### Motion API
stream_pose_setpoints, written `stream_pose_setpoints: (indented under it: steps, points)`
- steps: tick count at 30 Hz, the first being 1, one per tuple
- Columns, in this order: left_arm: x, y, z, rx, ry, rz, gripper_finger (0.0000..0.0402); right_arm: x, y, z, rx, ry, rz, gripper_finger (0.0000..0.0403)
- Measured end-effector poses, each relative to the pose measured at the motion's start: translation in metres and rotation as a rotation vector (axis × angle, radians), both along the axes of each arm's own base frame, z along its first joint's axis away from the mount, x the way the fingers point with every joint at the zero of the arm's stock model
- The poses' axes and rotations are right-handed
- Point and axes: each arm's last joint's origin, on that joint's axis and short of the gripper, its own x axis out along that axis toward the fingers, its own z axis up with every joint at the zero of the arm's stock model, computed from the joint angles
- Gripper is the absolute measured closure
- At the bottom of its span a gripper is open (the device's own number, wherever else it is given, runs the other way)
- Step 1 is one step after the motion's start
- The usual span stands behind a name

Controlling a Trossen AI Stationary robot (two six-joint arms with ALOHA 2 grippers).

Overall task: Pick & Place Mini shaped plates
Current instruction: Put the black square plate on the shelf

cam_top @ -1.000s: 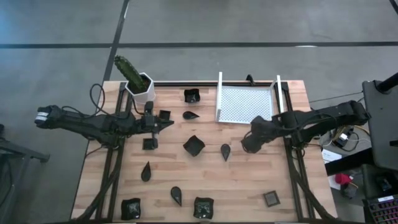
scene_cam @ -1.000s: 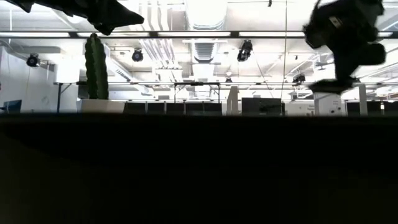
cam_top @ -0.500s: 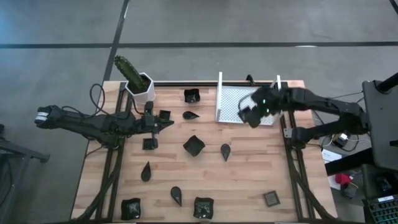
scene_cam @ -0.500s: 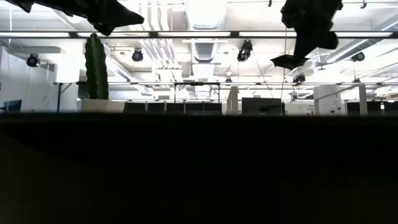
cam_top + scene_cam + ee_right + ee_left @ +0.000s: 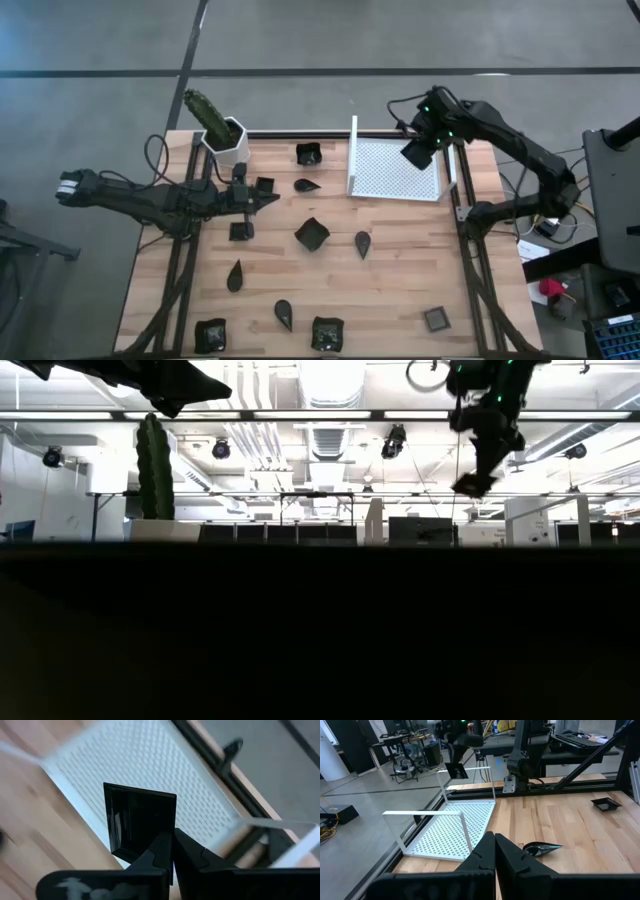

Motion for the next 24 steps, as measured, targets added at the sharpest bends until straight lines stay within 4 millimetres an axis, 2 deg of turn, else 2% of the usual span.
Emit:
stream_pose_setpoints:
  steps: [5, 9, 12, 18, 24]
  points:
    - [0.000, 0.000, 0.000, 0.000, 0.000, 0.000, 0.0402, 0.006, -0.027, -0.015, 0.082, 0.150, 0.115, 0.0395]
    - [0.000, 0.000, 0.000, 0.000, 0.000, 0.000, 0.0402, 0.018, -0.042, -0.032, 0.121, 0.238, 0.260, 0.0395]
    - [0.000, 0.000, 0.000, 0.000, 0.000, 0.000, 0.0402, 0.024, -0.048, -0.047, 0.167, 0.303, 0.339, 0.0395]
    - [0.000, 0.000, 0.000, 0.000, 0.000, 0.000, 0.0402, 0.030, -0.061, -0.072, 0.200, 0.492, 0.387, 0.0395]
    - [0.000, 0.000, 0.000, 0.001, 0.000, 0.006, 0.0402, 0.035, -0.069, -0.089, 0.227, 0.569, 0.428, 0.0395]
